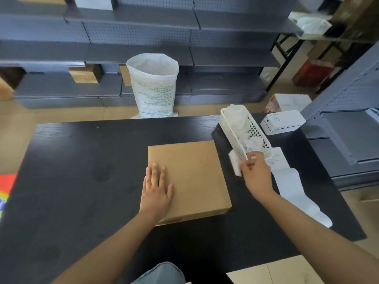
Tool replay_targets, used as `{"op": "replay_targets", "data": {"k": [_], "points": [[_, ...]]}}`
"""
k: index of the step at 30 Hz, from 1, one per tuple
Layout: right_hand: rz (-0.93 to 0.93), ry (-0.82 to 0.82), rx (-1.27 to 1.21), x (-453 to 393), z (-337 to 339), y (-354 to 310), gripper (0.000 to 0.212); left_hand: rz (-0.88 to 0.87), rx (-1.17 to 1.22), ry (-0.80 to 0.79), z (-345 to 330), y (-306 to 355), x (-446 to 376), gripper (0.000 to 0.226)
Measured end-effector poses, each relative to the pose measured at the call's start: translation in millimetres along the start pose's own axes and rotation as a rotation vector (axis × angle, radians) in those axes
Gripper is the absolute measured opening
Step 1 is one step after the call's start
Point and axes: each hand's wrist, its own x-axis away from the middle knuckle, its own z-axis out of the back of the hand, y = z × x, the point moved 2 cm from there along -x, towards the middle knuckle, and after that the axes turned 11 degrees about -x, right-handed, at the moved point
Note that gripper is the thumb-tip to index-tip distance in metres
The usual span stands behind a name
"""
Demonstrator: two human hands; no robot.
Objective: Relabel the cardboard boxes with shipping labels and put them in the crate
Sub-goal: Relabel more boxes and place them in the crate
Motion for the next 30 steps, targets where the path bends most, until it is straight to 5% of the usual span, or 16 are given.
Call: {"op": "replay_targets", "data": {"k": [14,23,30], "points": [[0.003,0.005,0.255,-113.4,28.8,44.2,0.014,0.059,-0.001,-0.019,0.2,-1.1,2.6,0.065],[0.047,-0.351,0.613,-131.4,5.1,65.8,0.023,0.068,0.035,-0.010,6.4,8.8,4.8,0.080],[0.093,-0.459,0.944,-139.0,6.3,64.6,0.032,0.083,0.051,0.006,11.6,16.2,5.5,0.078]]}}
